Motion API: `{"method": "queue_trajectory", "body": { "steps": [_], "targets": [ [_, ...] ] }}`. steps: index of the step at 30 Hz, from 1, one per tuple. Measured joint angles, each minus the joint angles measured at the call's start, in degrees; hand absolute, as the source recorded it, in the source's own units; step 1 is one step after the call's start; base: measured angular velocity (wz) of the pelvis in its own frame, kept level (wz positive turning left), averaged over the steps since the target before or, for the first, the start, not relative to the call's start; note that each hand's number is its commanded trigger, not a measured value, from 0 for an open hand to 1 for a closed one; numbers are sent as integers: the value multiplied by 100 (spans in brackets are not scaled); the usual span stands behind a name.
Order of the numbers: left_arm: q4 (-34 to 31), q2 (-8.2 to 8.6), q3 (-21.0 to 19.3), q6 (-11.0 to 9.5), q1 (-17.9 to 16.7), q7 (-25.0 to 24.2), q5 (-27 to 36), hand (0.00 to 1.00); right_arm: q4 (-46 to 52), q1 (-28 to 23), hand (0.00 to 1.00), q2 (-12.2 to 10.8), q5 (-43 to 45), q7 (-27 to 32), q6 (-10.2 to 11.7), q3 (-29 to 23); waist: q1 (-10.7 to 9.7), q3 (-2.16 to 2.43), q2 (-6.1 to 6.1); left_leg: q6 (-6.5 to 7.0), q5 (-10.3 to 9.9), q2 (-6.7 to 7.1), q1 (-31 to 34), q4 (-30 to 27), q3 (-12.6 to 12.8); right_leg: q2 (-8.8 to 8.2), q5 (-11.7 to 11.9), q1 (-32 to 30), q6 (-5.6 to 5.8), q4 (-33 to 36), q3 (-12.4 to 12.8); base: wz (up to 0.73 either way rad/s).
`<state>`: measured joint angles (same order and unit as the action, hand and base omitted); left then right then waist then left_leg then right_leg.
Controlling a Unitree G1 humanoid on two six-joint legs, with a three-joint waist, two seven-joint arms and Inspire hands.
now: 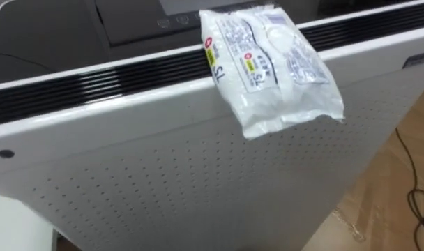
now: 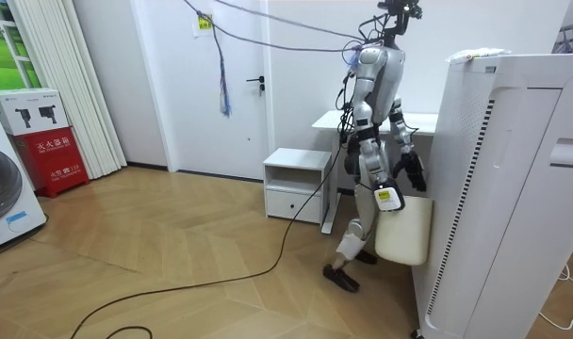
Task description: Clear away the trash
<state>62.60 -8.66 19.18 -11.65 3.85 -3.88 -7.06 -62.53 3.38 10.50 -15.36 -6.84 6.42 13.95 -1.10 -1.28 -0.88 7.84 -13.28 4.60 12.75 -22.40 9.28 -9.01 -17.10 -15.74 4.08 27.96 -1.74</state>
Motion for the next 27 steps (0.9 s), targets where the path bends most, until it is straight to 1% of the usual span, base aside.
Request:
{"method": "queue_trajectory", "body": {
  "steps": [1,2,3,4,5,6,8,9,11,13,15,16,17,18,19,20,21,22,23,24,26,27],
  "targets": [
    [-13,14,-11,3,-38,96,-99,0,1,-18,100,2,28,14,5,-3,-13,14,35,-55,-3,-25,-19,10,-77,48,335,40,93,-153,-70,13],
    [-99,16,-119,1,-92,200,-344,0,-4,-13,100,-20,141,20,3,-1,33,23,57,-109,23,-68,-55,105,-117,98,404,151,45,-302,-180,15],
    [-107,8,-151,1,-97,262,-452,0,-8,-22,100,-35,174,18,3,8,23,27,64,-132,37,-91,-54,120,-161,135,428,210,30,-361,-219,11],
    [-214,-37,-214,4,-145,390,-613,0,-13,-29,100,-78,170,16,4,24,25,21,54,-169,60,-136,-77,169,-201,174,469,278,-12,-464,-298,14],
    [-467,-109,-229,3,-260,552,-712,0,-3,-23,100,-98,170,18,4,54,56,23,52,-207,67,-190,-81,189,-207,237,513,316,-44,-555,-308,5],
    [-596,-138,-238,4,-313,635,-768,0,4,-21,100,-103,169,22,5,54,86,23,52,-222,72,-209,-82,201,-207,257,529,324,-61,-581,-313,0],
    [-1108,-194,-268,3,-539,848,-1144,0,-16,-23,100,-108,164,22,8,68,131,18,46,-272,102,-224,-120,245,-323,306,556,425,-85,-675,-365,14],
    [-1221,-194,-268,2,-598,917,-1207,0,-30,-23,100,-108,164,21,8,74,141,14,39,-284,110,-229,-142,262,-345,311,562,467,-96,-720,-398,23],
    [-1723,-230,-279,1,-815,1162,-1422,0,-36,-19,100,-115,166,9,64,86,175,-6,7,-325,137,-244,-148,264,-464,335,592,550,-129,-848,-512,23],
    [-1941,-259,-279,-8,-914,1343,-1529,0,-33,-22,100,-118,171,-7,123,86,195,-21,-16,-348,152,-266,-134,264,-515,352,619,578,-152,-916,-589,15],
    [-2317,-347,-308,-27,-1084,1474,-1824,0,-19,-42,100,-116,215,-15,170,54,252,-29,-30,-366,161,-298,-120,272,-566,392,664,653,-175,-1019,-640,13],
    [-2438,-398,-330,-155,-1135,1570,-2048,0,-19,-69,100,-96,223,0,213,48,279,-29,-30,-386,175,-297,-123,269,-655,412,698,698,-185,-1113,-712,27],
    [-2605,-456,-330,-211,-1182,1630,-2207,0,-8,-74,100,-86,223,40,236,48,306,-33,-37,-407,195,-292,-122,263,-721,413,712,737,-196,-1151,-787,29],
    [-2707,-487,-330,-221,-1217,1650,-2275,0,6,-73,100,-84,225,61,245,48,310,-34,-38,-411,204,-291,-118,258,-757,416,714,755,-200,-1165,-814,31],
    [-2867,-557,-330,-282,-1265,1699,-2450,0,7,-76,100,-82,238,85,285,48,318,-34,-37,-426,216,-294,-117,253,-828,428,726,814,-217,-1231,-893,30],
    [-2986,-634,-330,-340,-1273,1717,-2643,0,-20,-76,100,-69,237,92,362,49,336,-37,-33,-443,229,-299,-117,255,-889,443,736,863,-231,-1279,-952,30],
    [-3030,-662,-332,-376,-1275,1725,-2708,0,-59,-76,100,-58,220,94,416,51,353,-39,-23,-452,234,-304,-119,252,-920,462,752,900,-234,-1328,-964,17],
    [-3162,-707,-333,-395,-1276,1740,-2910,0,-137,-75,100,-27,207,106,503,55,454,-51,0,-463,240,-321,-119,240,-956,493,783,934,-257,-1383,-978,15],
    [-3286,-756,-333,-460,-1275,1767,-3054,0,-172,-77,100,22,206,121,518,69,496,-74,36,-475,247,-344,-116,224,-989,522,824,998,-273,-1457,-1035,12],
    [-3326,-788,-333,-511,-1276,1810,-3106,0,-172,-76,100,46,206,126,522,71,514,-85,54,-482,251,-348,-115,222,-1003,525,828,1005,-279,-1470,-1056,16],
    [-3403,-870,-339,-736,-1275,1979,-3122,0,-177,-77,100,91,206,183,557,62,575,-98,97,-525,278,-364,-52,206,-1071,549,838,974,-308,-1474,-1122,12],
    [-3419,-882,-340,-781,-1275,2032,-3122,0,-177,-77,100,93,207,197,560,59,576,-100,102,-537,286,-366,-27,196,-1109,558,841,968,-318,-1481,-1148,19]
  ]
}}
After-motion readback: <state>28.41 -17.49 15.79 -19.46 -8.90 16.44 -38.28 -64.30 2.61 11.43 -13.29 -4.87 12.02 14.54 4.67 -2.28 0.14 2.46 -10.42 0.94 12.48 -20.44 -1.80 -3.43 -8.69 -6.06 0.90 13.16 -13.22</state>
